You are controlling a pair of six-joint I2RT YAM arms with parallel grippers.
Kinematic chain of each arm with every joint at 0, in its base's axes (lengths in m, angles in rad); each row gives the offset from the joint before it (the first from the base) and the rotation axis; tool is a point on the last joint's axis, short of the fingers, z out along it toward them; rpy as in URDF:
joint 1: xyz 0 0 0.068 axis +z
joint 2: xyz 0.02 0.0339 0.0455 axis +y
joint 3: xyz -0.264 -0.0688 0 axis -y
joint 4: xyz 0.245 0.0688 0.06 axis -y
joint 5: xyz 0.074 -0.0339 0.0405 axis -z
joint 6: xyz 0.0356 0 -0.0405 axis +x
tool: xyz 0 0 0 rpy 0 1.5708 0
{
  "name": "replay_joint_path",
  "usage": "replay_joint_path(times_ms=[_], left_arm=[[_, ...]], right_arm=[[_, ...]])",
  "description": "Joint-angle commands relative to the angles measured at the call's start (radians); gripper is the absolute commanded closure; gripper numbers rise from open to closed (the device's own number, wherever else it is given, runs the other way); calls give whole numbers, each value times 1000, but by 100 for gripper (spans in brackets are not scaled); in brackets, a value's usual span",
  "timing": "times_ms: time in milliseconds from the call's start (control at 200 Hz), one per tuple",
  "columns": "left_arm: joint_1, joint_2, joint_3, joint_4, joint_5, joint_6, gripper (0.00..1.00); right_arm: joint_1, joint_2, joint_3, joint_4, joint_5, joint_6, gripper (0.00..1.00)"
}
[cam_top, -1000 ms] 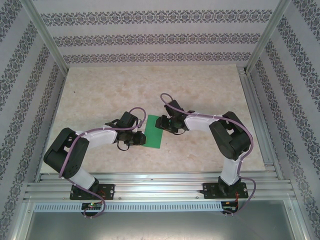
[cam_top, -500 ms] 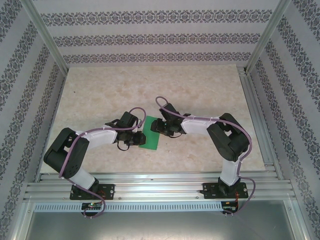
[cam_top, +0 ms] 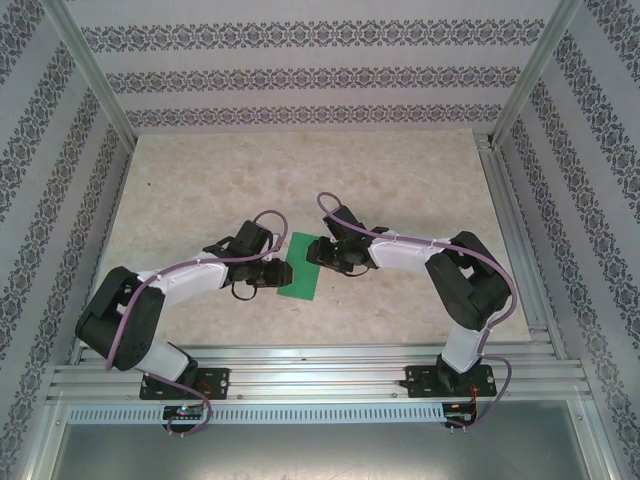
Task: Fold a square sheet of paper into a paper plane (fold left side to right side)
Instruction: Fold the triangle a second time at the center of the table.
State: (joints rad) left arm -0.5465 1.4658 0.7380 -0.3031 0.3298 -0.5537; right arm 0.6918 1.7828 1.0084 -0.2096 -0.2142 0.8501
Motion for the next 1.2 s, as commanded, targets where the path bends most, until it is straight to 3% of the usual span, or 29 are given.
replay_joint_path(times_ms=[0, 175, 729, 1194], left_arm=[[4, -60, 24, -45, -24, -2, 59], [40, 7, 22, -30, 31, -10, 62], [34, 152, -17, 83, 84, -33, 78], [18, 151, -23, 88, 78, -36, 79]], right_arm=[[12, -28, -23, -13, 28, -5, 52], [33, 4, -29, 15, 24, 25, 53], [69, 66, -28, 62, -10, 84, 54], [71, 9, -20, 102, -20, 102, 53]])
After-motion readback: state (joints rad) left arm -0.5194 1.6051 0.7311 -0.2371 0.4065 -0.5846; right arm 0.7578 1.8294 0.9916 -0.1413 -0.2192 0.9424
